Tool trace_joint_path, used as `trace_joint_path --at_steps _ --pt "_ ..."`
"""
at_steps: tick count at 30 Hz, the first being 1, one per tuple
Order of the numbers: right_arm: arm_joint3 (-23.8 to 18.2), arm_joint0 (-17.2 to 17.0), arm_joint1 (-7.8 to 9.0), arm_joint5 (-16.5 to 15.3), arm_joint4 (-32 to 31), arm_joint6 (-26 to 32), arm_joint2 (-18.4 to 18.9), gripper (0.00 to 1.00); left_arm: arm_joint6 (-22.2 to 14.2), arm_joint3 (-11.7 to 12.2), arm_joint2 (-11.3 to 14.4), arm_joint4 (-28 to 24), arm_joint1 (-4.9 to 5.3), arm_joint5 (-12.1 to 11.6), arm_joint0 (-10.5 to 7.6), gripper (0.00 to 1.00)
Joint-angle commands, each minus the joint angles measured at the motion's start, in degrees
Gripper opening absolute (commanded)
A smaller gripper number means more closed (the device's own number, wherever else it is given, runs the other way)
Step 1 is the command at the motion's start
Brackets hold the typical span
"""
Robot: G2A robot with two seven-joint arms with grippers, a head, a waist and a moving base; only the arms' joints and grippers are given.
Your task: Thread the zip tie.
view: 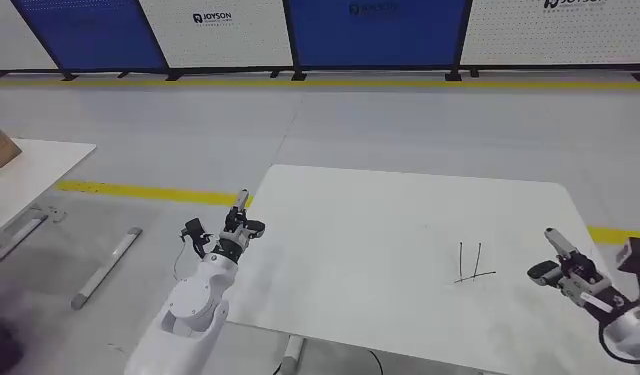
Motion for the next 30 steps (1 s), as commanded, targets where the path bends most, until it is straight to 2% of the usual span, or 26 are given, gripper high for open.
trace_joint_path --at_steps 1,4,6,9,13,19,21,22,30 --pt "3.3 4.1 0.75 -0.3 0.2 15.7 2.6 1.00 0.0 0.0 0.0 0.0 0.00 0.0 0.00 1.00" --pt "7.5 9.2 1.88 1.2 -1.5 25.3 1.9 1.00 0.0 0.0 0.0 0.0 0.00 0.0 0.00 1.00" --pt "11.3 13.5 2.79 2.6 -4.9 30.1 1.0 1.00 0.0 0.0 0.0 0.0 0.00 0.0 0.00 1.00" --pt "15.9 18.2 3.89 4.5 -7.3 31.3 -3.0 1.00 0.0 0.0 0.0 0.0 0.00 0.0 0.00 1.00" --pt "22.3 22.9 5.15 4.5 -11.2 31.3 -7.1 1.00 0.0 0.0 0.0 0.0 0.00 0.0 0.00 1.00" --pt "31.5 27.4 5.19 4.1 -13.8 31.0 -12.5 1.00 0.0 0.0 0.0 0.0 0.00 0.0 0.00 1.00" --pt "34.1 28.9 5.07 3.8 -15.1 31.3 -15.4 1.00 0.0 0.0 0.0 0.0 0.00 0.0 0.00 1.00" --pt "34.7 29.5 5.07 3.9 -16.1 31.3 -17.7 1.00 0.0 0.0 0.0 0.0 0.00 0.0 0.00 1.00" --pt "34.7 29.5 5.07 3.9 -16.1 31.3 -17.7 1.00 0.0 0.0 0.0 0.0 0.00 0.0 0.00 1.00"
